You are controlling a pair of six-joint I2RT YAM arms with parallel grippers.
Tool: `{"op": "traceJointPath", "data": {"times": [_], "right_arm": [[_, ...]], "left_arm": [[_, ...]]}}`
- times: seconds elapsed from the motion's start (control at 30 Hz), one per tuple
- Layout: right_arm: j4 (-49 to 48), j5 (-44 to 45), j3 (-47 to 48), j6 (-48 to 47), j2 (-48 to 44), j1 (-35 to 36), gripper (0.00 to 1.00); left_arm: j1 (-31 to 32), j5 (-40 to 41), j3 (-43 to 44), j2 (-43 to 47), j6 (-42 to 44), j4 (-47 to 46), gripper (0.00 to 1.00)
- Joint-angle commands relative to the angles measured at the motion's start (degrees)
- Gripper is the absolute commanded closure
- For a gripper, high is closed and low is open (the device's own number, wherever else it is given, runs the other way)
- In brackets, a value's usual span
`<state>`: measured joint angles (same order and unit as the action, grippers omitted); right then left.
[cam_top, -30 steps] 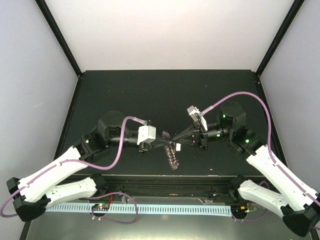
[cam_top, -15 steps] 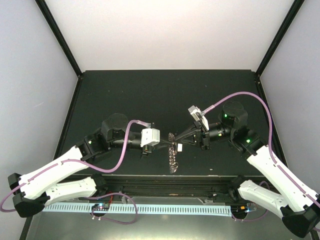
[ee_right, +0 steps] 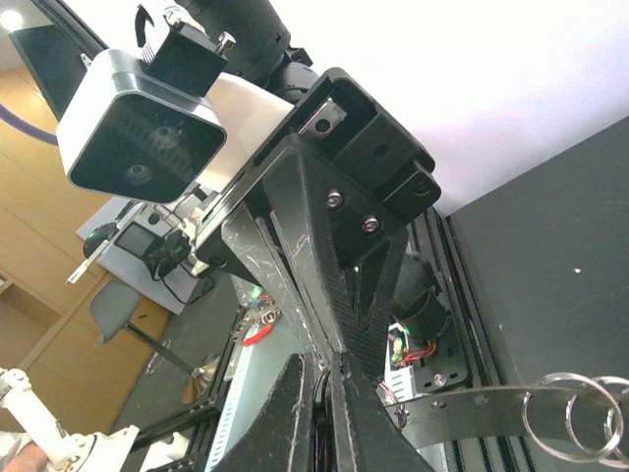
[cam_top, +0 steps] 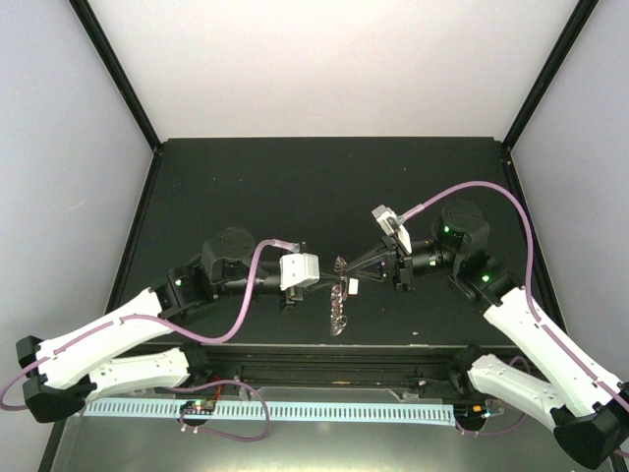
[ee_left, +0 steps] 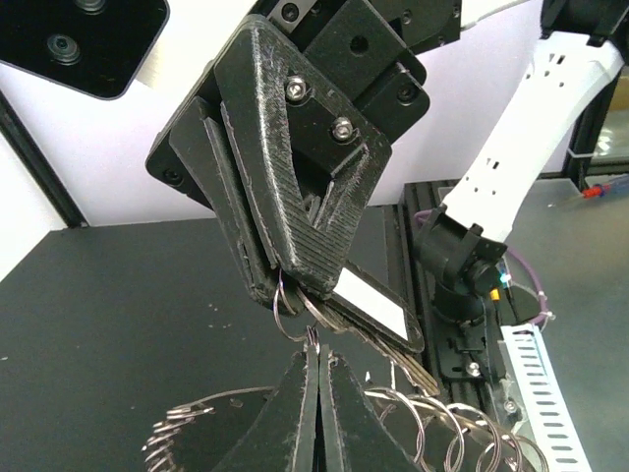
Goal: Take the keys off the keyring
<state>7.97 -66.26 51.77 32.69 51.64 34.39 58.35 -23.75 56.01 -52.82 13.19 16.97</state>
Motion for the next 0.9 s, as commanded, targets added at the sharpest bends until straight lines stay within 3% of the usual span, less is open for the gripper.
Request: {"op": "traceJointPath", "data": {"times": [0.0,0.37,0.6,0.87], "right_arm": [[-12.92,-1.57,-0.13,3.83,-1.55,-0.25,0.99],[-18.65,1.21,-2.37,6.28,1.04,3.25,0.99],[-14.74,5.53,-2.53,2.14,-0.72,3.28,0.99],[-15.41,6.43,-1.66,0.44,-1.03,3.04,0.99]], "left_arm": [[0.46,5.25,-1.48,-1.33,-2.14,7.1,0.98],[0.45,10.93,-1.08,-4.29,-5.36,5.82,0.98],[0.36,13.37,-1.37,-2.11,-8.04,4.95,0.96],[0.15,6.1,-5.06,7.57,-6.72,0.71,0.27]]}}
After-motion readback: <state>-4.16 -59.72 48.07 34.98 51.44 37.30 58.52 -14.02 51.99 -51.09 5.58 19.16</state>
